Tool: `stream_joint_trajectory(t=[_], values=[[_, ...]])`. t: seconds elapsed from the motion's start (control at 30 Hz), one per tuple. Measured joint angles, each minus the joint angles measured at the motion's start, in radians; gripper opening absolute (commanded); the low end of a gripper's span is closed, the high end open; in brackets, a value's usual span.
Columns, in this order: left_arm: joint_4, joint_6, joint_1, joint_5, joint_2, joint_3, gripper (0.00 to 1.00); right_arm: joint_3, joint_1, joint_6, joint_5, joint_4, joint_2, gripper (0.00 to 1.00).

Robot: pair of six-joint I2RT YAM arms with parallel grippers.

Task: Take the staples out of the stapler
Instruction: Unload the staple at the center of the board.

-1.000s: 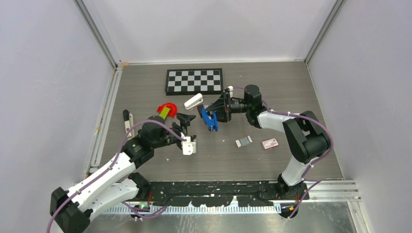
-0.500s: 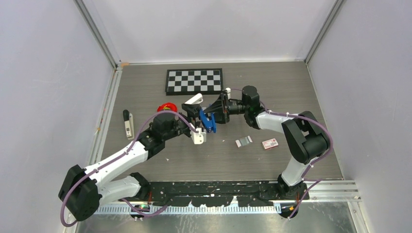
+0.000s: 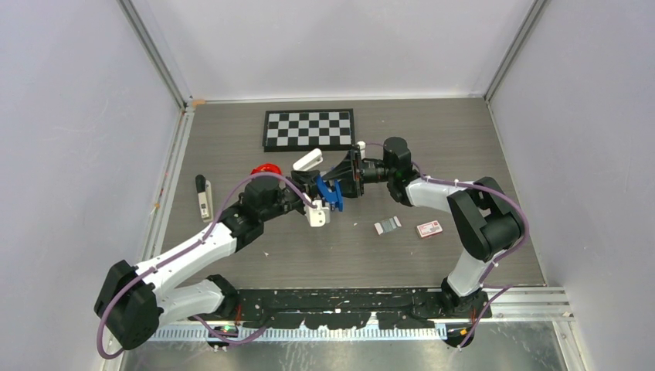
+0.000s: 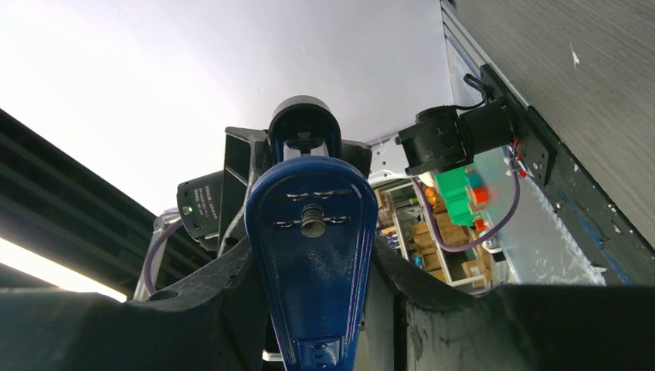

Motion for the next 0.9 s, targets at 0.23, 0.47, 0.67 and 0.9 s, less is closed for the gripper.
stream_joint_trajectory(t=[0.23, 0.47, 0.67, 0.9], values=[[-0.002, 0.009, 0.000, -0.004, 0.000, 0.000, 0.01, 0.000, 0.000, 0.039, 0.000, -0.006, 0.000, 0.09], [-0.046, -0.008, 0.000, 0.006, -0.003, 0.009, 0.00, 0.000, 0.003, 0.017, -0.008, -0.053, 0.000, 0.82], [-0.122, -0.041, 0.000, 0.011, -0.036, 0.008, 0.00, 0.000, 0.005, -0.020, -0.016, -0.054, 0.000, 0.97], [-0.152, -0.080, 0.000, 0.012, -0.081, 0.008, 0.00, 0.000, -0.008, -0.034, -0.015, -0.056, 0.000, 0.98]])
